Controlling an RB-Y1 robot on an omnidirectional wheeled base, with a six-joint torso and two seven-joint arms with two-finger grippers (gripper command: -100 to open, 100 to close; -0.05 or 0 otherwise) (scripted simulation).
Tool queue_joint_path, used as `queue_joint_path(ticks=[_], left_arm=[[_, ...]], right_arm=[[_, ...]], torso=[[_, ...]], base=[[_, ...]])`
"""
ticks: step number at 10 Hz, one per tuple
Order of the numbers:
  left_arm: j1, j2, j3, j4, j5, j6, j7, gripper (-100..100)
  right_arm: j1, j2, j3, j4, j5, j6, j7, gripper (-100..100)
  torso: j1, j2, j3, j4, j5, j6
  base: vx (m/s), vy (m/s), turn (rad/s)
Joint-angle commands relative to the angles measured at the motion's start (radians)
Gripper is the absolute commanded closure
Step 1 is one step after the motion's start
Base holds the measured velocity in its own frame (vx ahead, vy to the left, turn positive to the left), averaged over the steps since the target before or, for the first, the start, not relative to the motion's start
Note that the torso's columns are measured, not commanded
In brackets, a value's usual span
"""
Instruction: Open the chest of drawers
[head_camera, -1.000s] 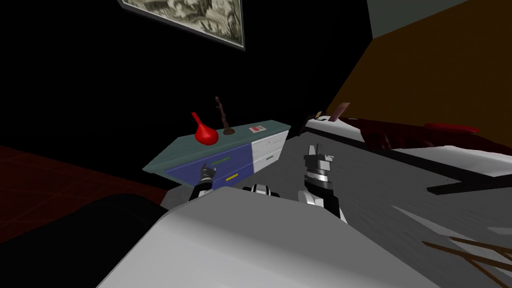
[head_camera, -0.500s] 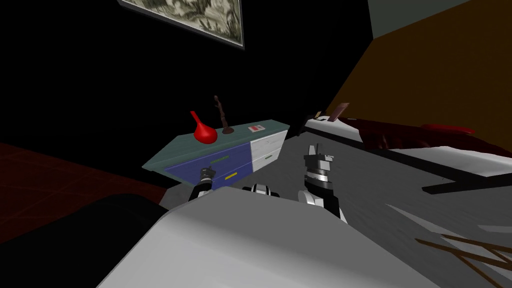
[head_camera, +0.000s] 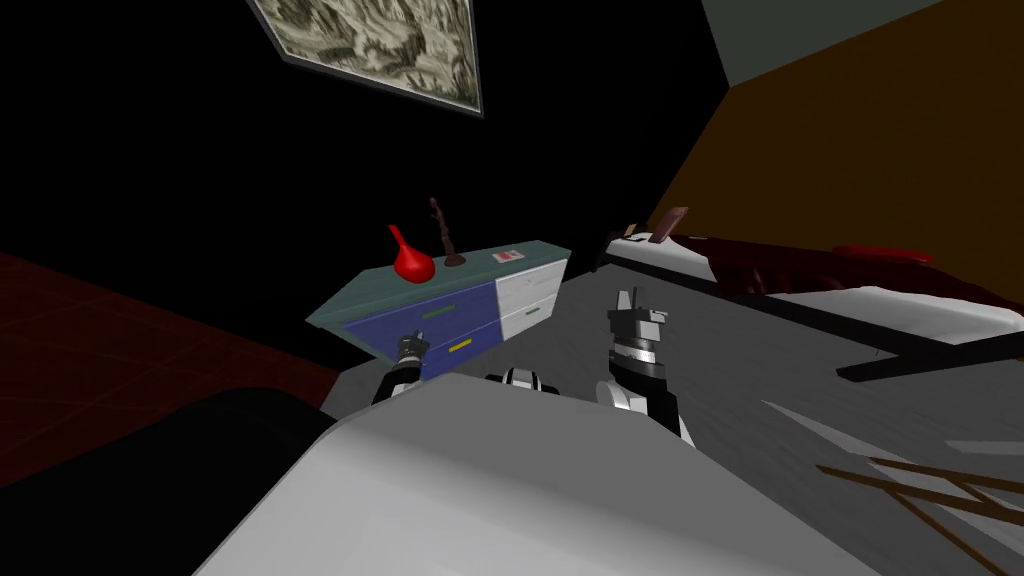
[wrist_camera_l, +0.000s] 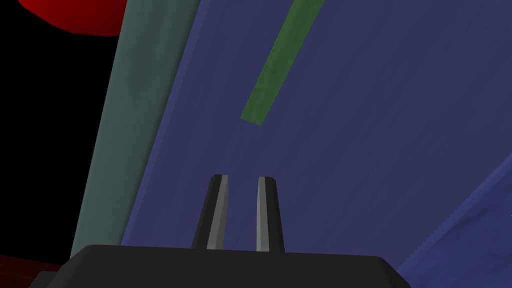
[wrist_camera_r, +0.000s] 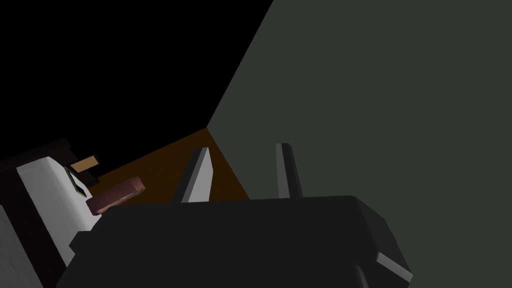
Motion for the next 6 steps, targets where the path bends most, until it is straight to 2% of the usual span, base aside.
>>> queue_joint_path(ticks=[1, 5, 6], left_arm=[[0.007, 0.048, 0.004, -0.015, 0.004, 0.008, 0.003, -100], [0.017, 0.052, 0.025, -0.045, 0.023, 0.053, 0.017, -100], [0.018, 0.015, 0.028, -0.047, 0.026, 0.062, 0.019, -100]], right_arm=[[0.000, 0.000, 0.000, 0.000, 0.000, 0.000, 0.000, 0], [0.000, 0.000, 0.000, 0.000, 0.000, 0.000, 0.000, 0], [0.000, 0.000, 0.000, 0.000, 0.000, 0.000, 0.000, 0]], torso=[[-0.002, 0.001, 0.000, 0.000, 0.000, 0.000], [-0.006, 0.005, 0.003, 0.001, -0.002, 0.000], [-0.009, 0.005, 0.003, 0.001, -0.002, 0.000]], base=[[0.044, 0.033, -0.002], [0.137, 0.087, -0.004], [0.159, 0.077, -0.001]])
